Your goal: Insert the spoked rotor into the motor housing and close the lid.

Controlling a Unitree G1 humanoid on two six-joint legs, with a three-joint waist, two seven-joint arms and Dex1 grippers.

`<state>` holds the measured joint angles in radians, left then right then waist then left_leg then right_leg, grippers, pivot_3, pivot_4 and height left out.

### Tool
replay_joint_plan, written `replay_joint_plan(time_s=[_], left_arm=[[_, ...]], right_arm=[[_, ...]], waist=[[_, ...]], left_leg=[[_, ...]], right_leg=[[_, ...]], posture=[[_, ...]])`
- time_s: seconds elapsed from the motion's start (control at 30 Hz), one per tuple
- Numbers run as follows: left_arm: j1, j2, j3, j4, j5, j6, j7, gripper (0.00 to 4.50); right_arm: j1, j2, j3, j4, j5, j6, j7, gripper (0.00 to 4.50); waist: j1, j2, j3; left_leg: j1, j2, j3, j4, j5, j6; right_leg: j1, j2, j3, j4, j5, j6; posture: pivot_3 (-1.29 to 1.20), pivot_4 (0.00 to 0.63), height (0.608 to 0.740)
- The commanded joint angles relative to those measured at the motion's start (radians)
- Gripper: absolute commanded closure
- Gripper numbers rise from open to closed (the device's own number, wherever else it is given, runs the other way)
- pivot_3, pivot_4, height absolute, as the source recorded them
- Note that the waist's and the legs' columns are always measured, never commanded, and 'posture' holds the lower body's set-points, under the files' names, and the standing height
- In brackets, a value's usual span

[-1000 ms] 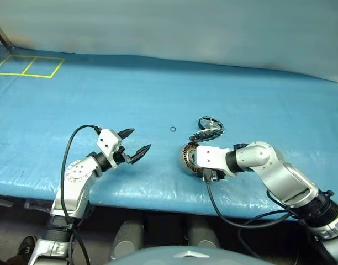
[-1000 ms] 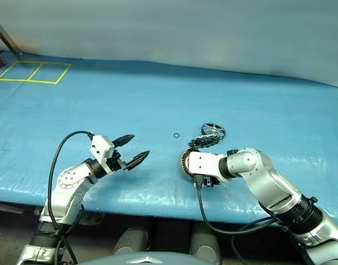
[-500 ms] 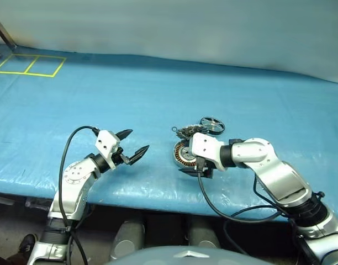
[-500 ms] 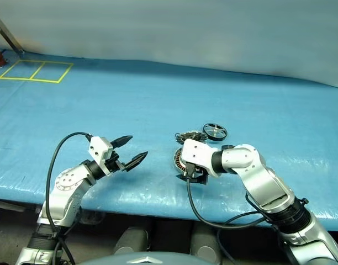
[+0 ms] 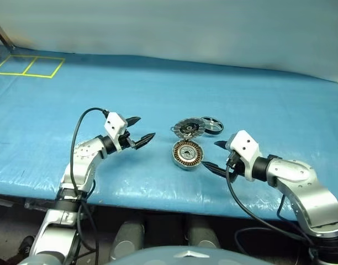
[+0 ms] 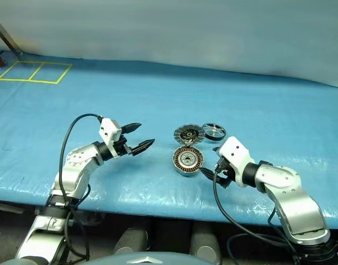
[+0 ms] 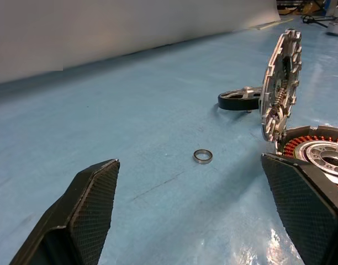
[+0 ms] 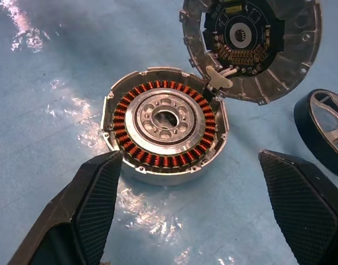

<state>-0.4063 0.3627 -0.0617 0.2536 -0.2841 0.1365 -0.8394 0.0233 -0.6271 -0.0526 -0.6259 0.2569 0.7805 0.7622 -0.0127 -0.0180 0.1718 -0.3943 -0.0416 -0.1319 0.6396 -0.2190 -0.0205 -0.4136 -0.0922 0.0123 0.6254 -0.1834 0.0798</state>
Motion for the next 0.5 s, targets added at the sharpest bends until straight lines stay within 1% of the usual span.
replay_joint_plan(time_s=[0.03,0.13,0.27,0.3,0.5], left_arm=[[-0.100,-0.035,-0.006,0.148,0.014,-0.016,-0.022,0.00],[-0.179,-0.057,-0.025,0.281,0.044,-0.025,-0.040,0.00],[-0.307,-0.105,-0.060,0.509,0.130,-0.107,-0.021,0.00],[-0.328,-0.113,-0.063,0.550,0.144,-0.127,-0.018,0.00],[-0.429,-0.183,-0.093,0.738,0.225,-0.223,-0.017,0.00]], right_arm=[[0.005,0.022,-0.002,-0.035,0.016,-0.030,-0.044,0.34],[0.016,0.031,0.011,-0.040,0.014,-0.041,-0.072,0.34],[0.049,0.041,0.022,-0.058,0.010,-0.058,-0.105,0.34],[0.052,0.043,0.026,-0.059,0.009,-0.060,-0.113,0.34],[0.092,0.055,0.046,-0.079,0.005,-0.079,-0.158,0.34]], waist=[[0.001,0.000,0.000],[0.002,0.000,0.000],[0.002,-0.001,0.000],[0.002,-0.001,0.000],[0.001,-0.001,0.001]], left_leg=[[0.000,0.000,0.000,0.000,0.000,0.000],[-0.001,-0.001,0.000,0.002,0.000,0.001],[-0.002,-0.001,0.000,0.002,-0.001,0.001],[-0.002,-0.001,0.000,0.002,-0.001,0.002],[-0.003,-0.001,0.000,0.003,-0.001,0.002]], right_leg=[[0.000,0.000,0.000,0.000,0.000,0.000],[0.001,0.000,0.000,0.000,0.001,0.001],[0.000,0.000,0.000,-0.001,0.002,0.003],[0.000,0.000,0.000,-0.001,0.004,0.007],[0.000,0.000,0.000,-0.001,0.004,0.007]], posture=[[0.00,0.150,0.740],[0.00,0.150,0.740],[0.00,0.150,0.740],[0.00,0.150,0.740],[0.00,0.150,0.740]])
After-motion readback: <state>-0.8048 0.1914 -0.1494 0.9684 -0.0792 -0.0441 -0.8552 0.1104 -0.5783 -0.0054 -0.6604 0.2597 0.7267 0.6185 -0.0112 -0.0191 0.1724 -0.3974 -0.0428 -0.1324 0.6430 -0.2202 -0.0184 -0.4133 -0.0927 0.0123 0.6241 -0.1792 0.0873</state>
